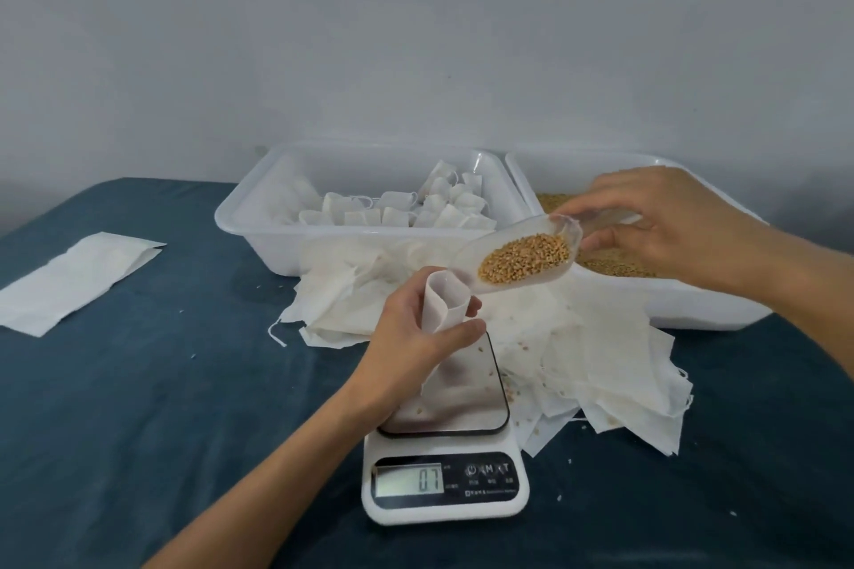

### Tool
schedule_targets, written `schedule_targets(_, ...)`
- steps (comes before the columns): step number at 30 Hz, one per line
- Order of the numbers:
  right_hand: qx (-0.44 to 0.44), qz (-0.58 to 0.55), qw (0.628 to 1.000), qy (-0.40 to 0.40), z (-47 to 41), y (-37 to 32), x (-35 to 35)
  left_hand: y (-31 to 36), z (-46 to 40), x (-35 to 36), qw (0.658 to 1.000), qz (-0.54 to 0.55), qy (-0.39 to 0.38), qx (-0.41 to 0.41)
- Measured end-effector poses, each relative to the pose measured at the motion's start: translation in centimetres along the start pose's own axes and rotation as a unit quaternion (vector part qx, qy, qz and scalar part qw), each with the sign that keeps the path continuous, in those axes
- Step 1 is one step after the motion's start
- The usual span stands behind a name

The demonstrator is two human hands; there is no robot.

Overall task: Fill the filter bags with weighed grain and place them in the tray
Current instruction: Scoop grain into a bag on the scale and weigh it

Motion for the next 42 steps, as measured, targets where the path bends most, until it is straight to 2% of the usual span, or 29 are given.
schedule_targets(9,-0.068,0.127,0.989,0.043,-0.4,-1.1,0.1,-0.1,0.0,0.5,1.000,0.016,-0.021,-0.009)
schedule_targets(22,-0.096,0.184,0.975,0.083,0.1,-3.0,-0.3,0.0,0.0,0.5,0.999,0.032,-0.016,-0.013)
schedule_targets(42,-0.120,0.210,0.964,0.108,0.5,-3.0,-0.2,-0.2,0.0,0.4,1.000,0.022,-0.007,-0.015)
Point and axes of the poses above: each hand's wrist, its own z-axis away from the middle knuckle, its own x-axis out of the palm, y = z × x, the point moved 6 cm from there along -z, towards the middle knuckle, and after that the axes turned 10 degrees about x, right-handed, at the moved point
